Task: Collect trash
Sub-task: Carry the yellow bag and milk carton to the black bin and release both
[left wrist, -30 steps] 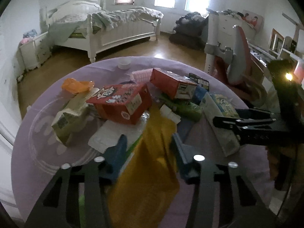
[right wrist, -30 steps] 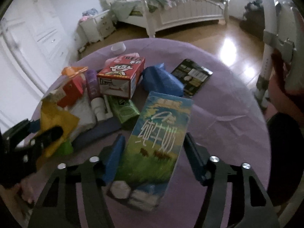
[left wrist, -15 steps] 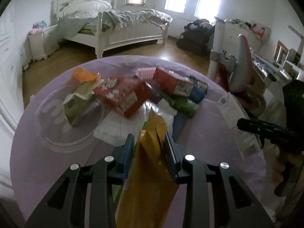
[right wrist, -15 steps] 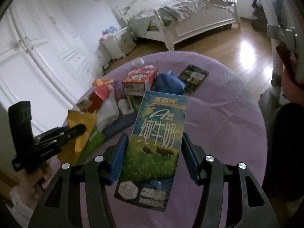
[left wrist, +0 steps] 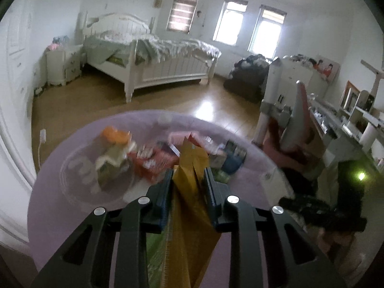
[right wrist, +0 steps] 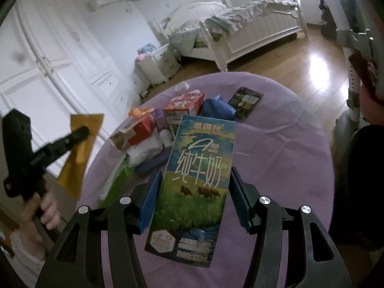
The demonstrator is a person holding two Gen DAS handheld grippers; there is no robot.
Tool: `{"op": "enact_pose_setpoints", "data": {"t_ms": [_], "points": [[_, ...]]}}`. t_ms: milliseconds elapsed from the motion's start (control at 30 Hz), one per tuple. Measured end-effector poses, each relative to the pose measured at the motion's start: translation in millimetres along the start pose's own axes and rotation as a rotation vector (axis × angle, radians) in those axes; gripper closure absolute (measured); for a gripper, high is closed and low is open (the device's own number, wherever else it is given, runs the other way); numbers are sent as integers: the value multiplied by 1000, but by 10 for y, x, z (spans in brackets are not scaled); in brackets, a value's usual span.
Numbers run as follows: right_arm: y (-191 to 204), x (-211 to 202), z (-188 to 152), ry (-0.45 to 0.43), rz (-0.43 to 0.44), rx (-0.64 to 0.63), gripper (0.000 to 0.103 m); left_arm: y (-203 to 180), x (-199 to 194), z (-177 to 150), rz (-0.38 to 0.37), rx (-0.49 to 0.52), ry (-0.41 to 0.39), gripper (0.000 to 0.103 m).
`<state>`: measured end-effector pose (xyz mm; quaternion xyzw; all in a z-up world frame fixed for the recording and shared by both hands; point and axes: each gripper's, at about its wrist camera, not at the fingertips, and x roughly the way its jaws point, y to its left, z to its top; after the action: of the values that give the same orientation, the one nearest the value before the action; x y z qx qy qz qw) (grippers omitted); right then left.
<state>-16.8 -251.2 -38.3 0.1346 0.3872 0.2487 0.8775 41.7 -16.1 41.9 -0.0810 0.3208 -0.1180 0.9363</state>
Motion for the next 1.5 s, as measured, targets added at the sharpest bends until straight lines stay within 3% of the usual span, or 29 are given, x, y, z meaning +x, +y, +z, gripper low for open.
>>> {"op": "enact_pose_setpoints", "data": {"t_ms": [167, 300, 467, 600, 800, 967, 1300, 1333, 1400, 1433, 1467, 1500], "points": [[-201, -261, -4, -66, -2, 36, 47, -371, 74, 131, -63, 42, 7, 77], [-514, -668, 9, -166, -48, 95, 47, -806, 352, 144, -135, 74, 37, 77], [-1102, -1206, -39, -293, -177, 201, 47, -1423, 753, 104, -248, 97, 82, 77], [-1572, -1475, -180, -337, -251, 296, 47, -1983, 1091, 27, -327, 137, 125, 77], [-2115, -1616, -428, -344, -310, 404, 47, -2642, 1590, -155, -385, 201, 197, 77], [-2403, -1585, -572, -327, -321, 454, 47, -2954, 1883, -344, -402, 230, 253, 77], [-2764, -1429, -669, -283, -332, 505, 47, -3271, 2351, -604, -394, 263, 340, 73], [-2747, -1431, -647, -279, -336, 507, 47, -3303, 2376, -613, -385, 270, 346, 66], [-2743, -1454, -642, -284, -346, 510, 42, -3330, 2386, -620, -367, 276, 349, 40], [-2730, -1476, -645, -292, -347, 508, 35, -3320, 2347, -614, -360, 272, 330, 18], [-2736, -1490, -636, -300, -347, 507, 31, -3315, 2305, -604, -354, 270, 303, 8], [-2714, -1512, -638, -309, -345, 505, 31, -3309, 2250, -588, -350, 275, 278, 8]]}}
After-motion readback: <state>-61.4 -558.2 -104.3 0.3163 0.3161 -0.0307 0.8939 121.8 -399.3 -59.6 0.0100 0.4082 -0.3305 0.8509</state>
